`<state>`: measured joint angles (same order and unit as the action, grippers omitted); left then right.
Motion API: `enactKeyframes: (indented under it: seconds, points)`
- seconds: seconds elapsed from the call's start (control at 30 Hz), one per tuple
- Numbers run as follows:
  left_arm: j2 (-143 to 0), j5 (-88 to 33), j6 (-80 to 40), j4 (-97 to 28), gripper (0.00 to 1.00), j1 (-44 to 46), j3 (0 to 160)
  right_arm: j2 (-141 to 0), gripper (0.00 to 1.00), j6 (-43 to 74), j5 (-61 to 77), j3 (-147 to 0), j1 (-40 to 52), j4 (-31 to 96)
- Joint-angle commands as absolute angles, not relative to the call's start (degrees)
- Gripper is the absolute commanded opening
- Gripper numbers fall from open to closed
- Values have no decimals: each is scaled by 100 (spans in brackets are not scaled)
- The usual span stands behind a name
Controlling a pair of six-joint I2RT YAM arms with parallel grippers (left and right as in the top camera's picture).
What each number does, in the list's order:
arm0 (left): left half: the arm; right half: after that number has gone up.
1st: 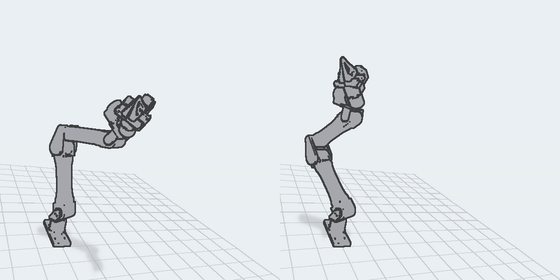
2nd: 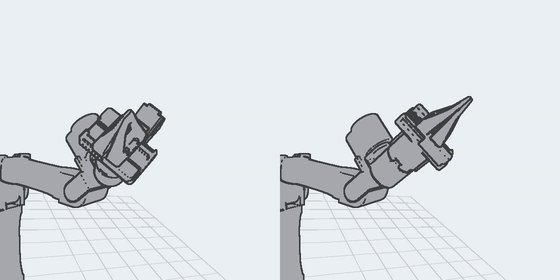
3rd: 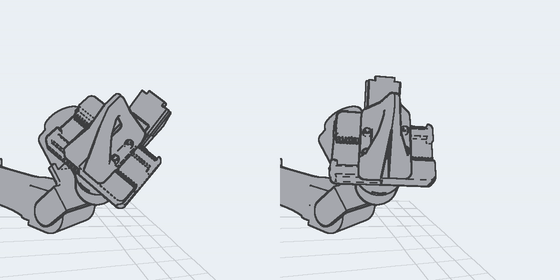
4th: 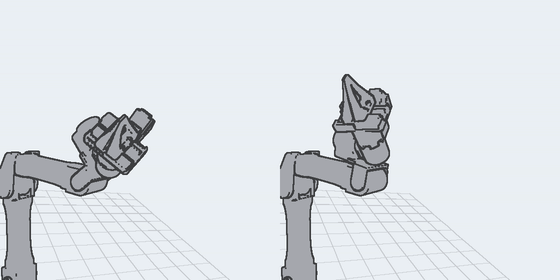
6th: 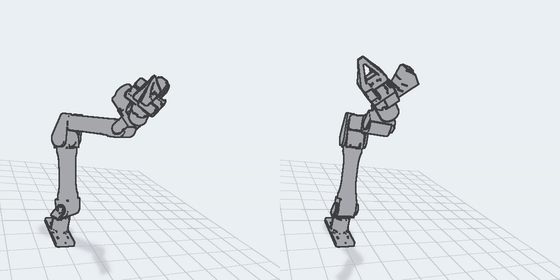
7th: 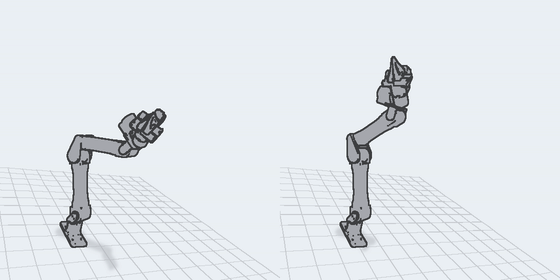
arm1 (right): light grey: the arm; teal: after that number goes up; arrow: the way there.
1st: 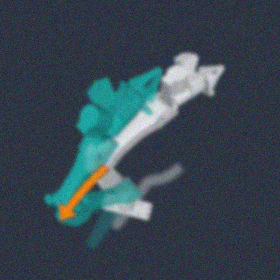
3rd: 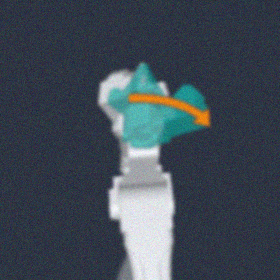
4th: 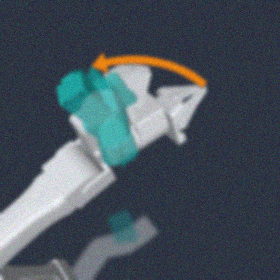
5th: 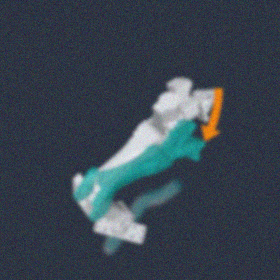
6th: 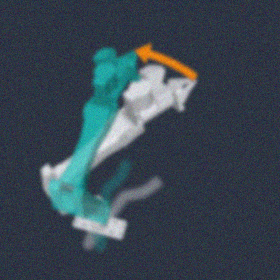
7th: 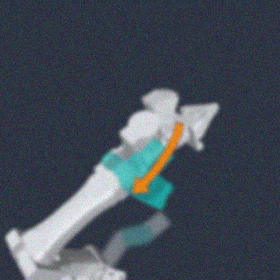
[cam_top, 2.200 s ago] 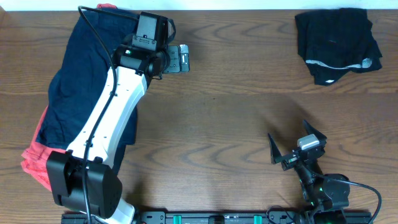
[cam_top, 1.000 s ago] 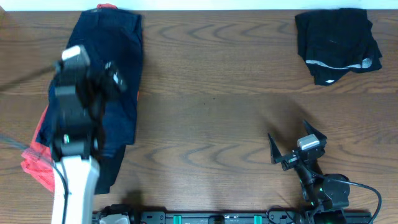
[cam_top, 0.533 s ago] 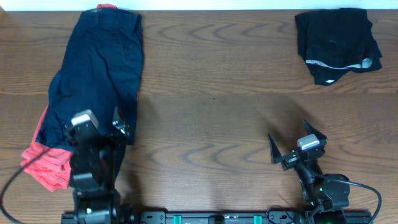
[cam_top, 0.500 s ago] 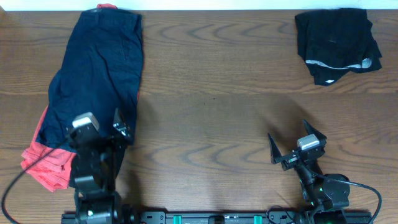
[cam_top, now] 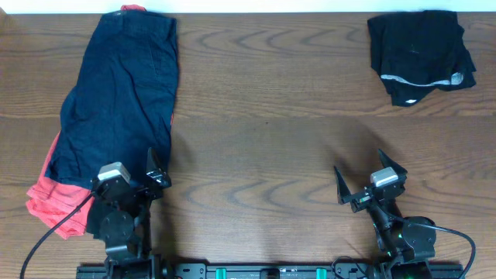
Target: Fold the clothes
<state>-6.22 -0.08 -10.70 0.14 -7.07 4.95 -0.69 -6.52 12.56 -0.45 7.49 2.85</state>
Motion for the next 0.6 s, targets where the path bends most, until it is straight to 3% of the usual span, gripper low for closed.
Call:
enactKeyframes:
  seconds: [0.0, 0.57]
  points:
    - [-336, -89, -1122, 75, 98, -731, 464, -27, 99, -692, 1243, -30, 746, 305]
    - [-10, -60, -1140, 150, 98, -722, 23, -27, 99, -692, 1243, -30, 746, 305]
